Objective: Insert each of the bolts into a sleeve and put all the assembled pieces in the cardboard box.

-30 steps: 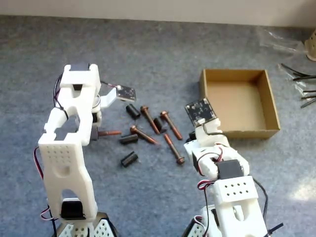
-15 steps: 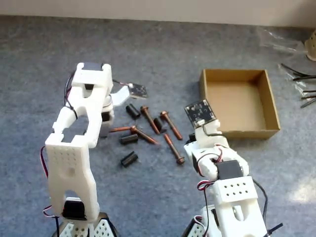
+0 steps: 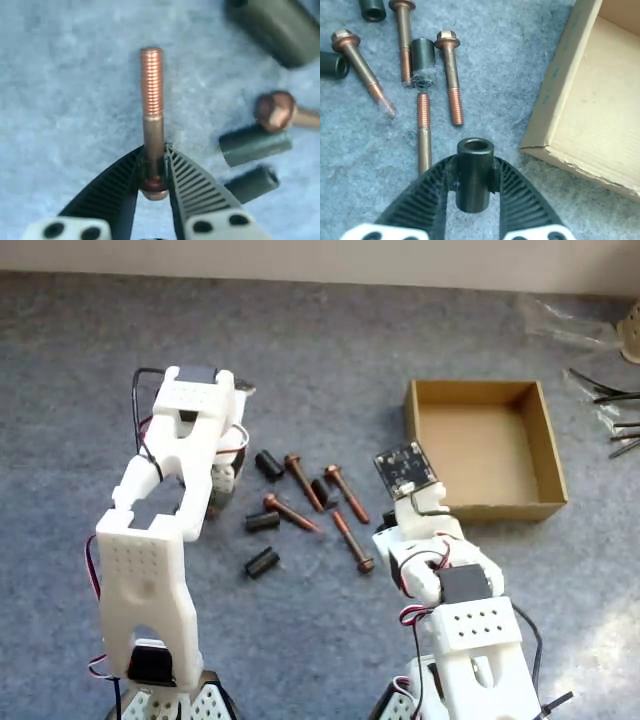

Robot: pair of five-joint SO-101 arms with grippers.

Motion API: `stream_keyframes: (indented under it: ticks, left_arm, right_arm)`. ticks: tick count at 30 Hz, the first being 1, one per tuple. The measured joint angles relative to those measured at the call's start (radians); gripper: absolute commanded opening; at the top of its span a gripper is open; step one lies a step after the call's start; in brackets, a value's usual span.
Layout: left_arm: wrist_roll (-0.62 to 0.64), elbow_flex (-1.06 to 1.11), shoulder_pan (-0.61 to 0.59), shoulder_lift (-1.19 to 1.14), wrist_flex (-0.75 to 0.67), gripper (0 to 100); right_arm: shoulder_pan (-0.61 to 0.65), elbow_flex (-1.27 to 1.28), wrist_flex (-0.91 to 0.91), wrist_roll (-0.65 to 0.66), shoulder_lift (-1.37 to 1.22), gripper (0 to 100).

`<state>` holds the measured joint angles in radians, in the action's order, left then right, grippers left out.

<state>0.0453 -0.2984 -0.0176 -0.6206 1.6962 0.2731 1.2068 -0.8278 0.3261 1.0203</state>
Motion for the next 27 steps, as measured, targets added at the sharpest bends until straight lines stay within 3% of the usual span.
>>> stream_keyframes:
  ticks: [3,14,18,27]
  left_arm:
    - [0.203,0.0,0.0,0.0,0.0,1]
    - [0.713,0.0,0.0,0.0,0.0,1]
    - [0.793,0.0,0.0,0.0,0.0,1]
    - [0.815,0.0,0.049,0.0,-0.048,1]
  right_arm:
    - [0.0,0.0,0.0,0.0,0.0,0.5]
    - [0.0,0.0,0.0,0.0,0.0,0.5]
    - [0.0,0.0,0.0,0.0,0.0,0.5]
    - [0.0,0.0,0.0,0.0,0.0,0.5]
